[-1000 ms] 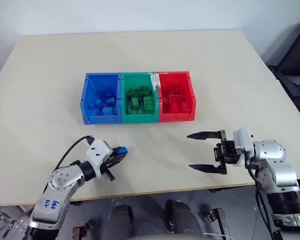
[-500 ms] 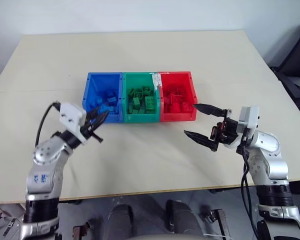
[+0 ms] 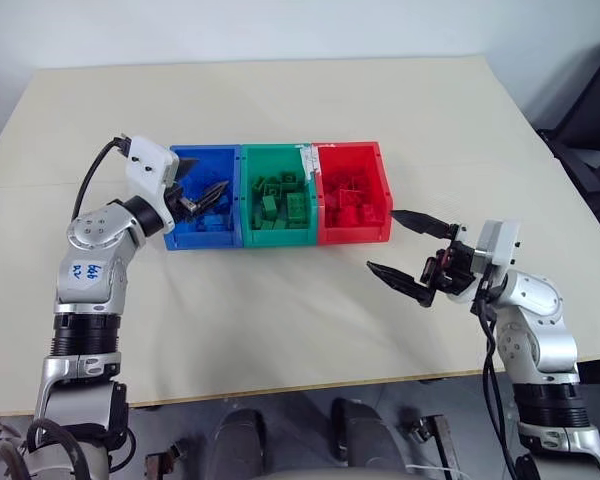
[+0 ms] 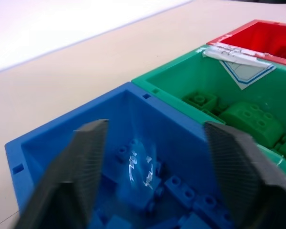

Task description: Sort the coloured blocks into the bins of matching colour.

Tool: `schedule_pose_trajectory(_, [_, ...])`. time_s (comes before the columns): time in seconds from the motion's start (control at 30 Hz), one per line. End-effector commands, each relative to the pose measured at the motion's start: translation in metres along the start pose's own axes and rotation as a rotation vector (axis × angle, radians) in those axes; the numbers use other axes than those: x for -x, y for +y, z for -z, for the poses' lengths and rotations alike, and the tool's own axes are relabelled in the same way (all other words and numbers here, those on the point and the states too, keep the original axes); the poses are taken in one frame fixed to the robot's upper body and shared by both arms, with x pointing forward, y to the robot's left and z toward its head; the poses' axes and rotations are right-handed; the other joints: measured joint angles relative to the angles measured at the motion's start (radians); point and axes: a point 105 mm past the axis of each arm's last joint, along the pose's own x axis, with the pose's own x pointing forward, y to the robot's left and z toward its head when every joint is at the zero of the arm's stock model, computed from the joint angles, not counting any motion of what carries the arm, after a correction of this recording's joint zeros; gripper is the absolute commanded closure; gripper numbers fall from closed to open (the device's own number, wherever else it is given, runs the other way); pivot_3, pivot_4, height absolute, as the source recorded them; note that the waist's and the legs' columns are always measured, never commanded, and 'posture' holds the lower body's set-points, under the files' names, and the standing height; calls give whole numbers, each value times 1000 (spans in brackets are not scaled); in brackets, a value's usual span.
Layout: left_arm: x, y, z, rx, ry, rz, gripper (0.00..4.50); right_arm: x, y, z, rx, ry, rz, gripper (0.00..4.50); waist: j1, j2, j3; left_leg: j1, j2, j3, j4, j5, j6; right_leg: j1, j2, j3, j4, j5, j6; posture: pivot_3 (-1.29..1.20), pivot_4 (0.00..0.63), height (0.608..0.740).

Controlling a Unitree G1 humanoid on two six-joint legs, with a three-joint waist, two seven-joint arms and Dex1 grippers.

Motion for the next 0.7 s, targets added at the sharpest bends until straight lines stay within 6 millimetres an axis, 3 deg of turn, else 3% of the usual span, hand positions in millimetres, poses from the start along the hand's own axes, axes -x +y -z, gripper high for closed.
schedule_pose_trajectory(0.03, [21, -3, -7, -60, -27, 42, 105, 4, 0, -11, 47, -9, -13, 0, -1, 0, 0, 0, 0, 0, 0, 0, 0, 0, 0, 0, 0, 0, 0, 0, 150, 740])
schedule_pose_trajectory(0.27, [87, -14, 7, -83, -21, 119, 105, 16, -2, -6, 46, 46, -61, 0, -2, 0, 0, 0, 1, 0, 0, 0, 0, 0, 0, 0, 0, 0, 0, 0, 150, 740])
schedule_pose_trajectory(0.47, [132, -20, 48, -44, 145, 83, 105, 31, 4, 7, 33, 130, -156, 0, 1, 0, 0, 1, 1, 0, 0, -1, 1, 0, -1, 0, -3, 0, -1, 0, 150, 740])
schedule_pose_trajectory(0.53, [139, -19, 60, -12, 177, 45, 105, 35, 6, 11, 16, 134, -167, 0, 1, 0, 0, 1, 1, 0, 0, -1, 1, 0, -1, 0, -3, 0, -1, 0, 150, 740])
schedule_pose_trajectory(0.7, [139, -29, 56, -19, 148, 61, 105, 36, 2, 12, 19, 133, -155, 0, 0, 0, 0, 1, 1, 0, 0, -1, 1, 0, -1, 0, -2, 0, -1, 0, 150, 740])
